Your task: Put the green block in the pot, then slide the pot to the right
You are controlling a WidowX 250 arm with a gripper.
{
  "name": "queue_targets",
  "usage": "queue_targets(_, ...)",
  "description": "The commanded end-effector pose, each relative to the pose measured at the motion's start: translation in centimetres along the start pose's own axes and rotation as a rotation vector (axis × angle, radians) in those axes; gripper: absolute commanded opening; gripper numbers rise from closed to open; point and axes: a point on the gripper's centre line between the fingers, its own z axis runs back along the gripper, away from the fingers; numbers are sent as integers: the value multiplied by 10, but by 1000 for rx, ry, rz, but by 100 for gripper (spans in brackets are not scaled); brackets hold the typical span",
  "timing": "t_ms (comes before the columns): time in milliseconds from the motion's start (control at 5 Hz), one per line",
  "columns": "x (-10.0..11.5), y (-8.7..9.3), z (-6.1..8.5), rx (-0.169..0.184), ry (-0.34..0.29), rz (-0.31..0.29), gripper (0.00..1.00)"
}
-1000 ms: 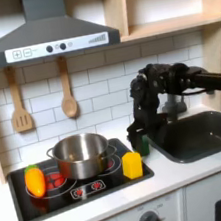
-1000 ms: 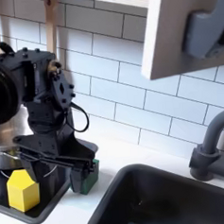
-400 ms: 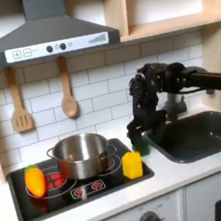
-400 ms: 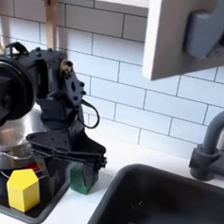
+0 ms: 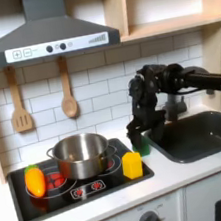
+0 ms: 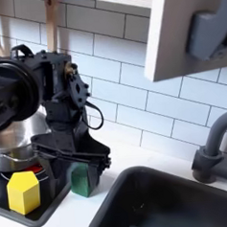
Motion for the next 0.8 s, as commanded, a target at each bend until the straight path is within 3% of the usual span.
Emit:
queue_targets(0,8,-7,-10,-3,5,-2,100)
queue_targets(600,29,-5,-20,5,4,38,100)
